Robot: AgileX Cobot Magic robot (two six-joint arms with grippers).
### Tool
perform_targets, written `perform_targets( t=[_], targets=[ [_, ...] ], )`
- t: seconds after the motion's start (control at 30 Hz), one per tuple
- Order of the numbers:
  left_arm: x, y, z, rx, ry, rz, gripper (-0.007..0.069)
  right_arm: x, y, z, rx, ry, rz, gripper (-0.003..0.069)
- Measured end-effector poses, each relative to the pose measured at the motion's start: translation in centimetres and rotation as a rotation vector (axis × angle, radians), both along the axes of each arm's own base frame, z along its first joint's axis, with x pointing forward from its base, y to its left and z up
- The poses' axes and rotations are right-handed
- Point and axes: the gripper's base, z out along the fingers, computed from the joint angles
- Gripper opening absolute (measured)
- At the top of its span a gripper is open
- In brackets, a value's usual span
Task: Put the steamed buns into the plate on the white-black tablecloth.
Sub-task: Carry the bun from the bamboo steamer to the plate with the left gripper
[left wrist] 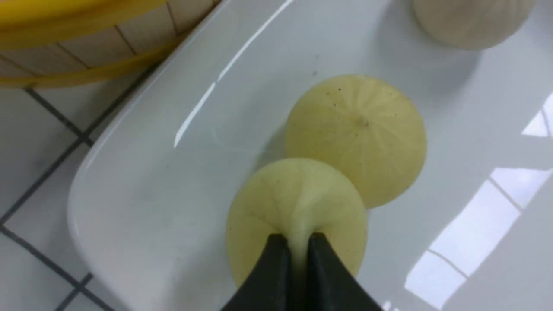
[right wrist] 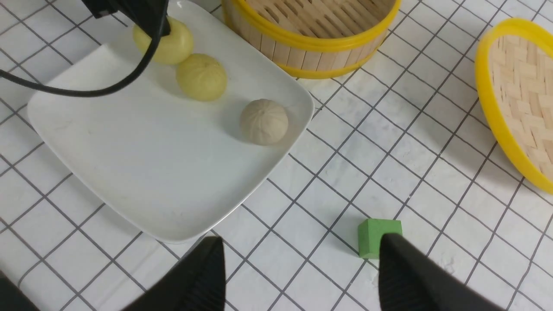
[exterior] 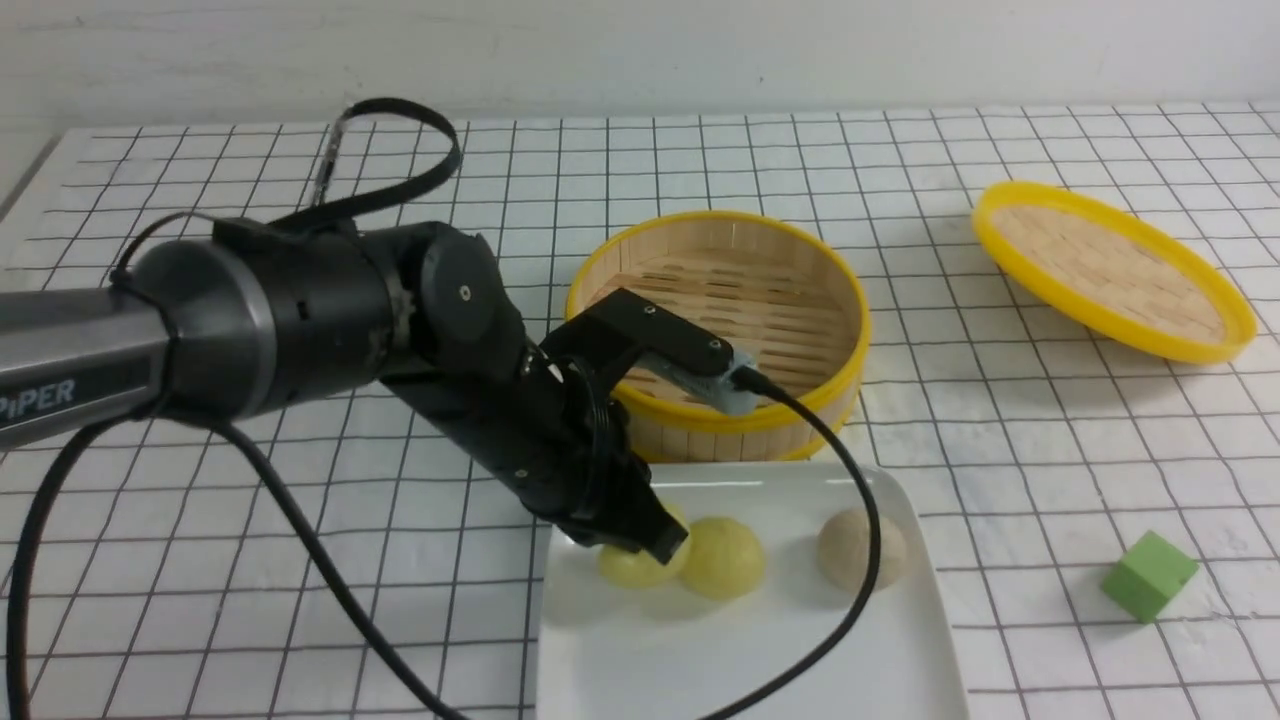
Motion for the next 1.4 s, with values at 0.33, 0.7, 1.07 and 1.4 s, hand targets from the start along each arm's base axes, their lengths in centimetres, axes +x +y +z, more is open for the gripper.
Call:
perform_targets(
  t=[0.33, 0.7, 1.07, 1.4],
  targets=[
    [0.48, 0.93, -0.51, 0.114, -0.036, 0.027, 0.0033, -0.01, 0.00, -0.01, 0.000, 0.001, 0.000, 0.0472],
    [0.53, 1.01, -0.53, 0.120, -0.036, 0.041, 0.0049, -0.01, 0.00, -0.01, 0.000, 0.002, 0.000, 0.0472],
    [0.52, 0.55, -0.36, 0.053, -0.017, 0.084, 0.0067, -0.02, -0.01, -0.02, -0.002, 0.003, 0.000, 0.0472],
    [-0.14, 0.52, -0.52, 0.068, 0.033, 0.009, 0.0129, -0.03, -0.02, -0.05, -0.004, 0.006, 0.000, 0.0472]
  ],
)
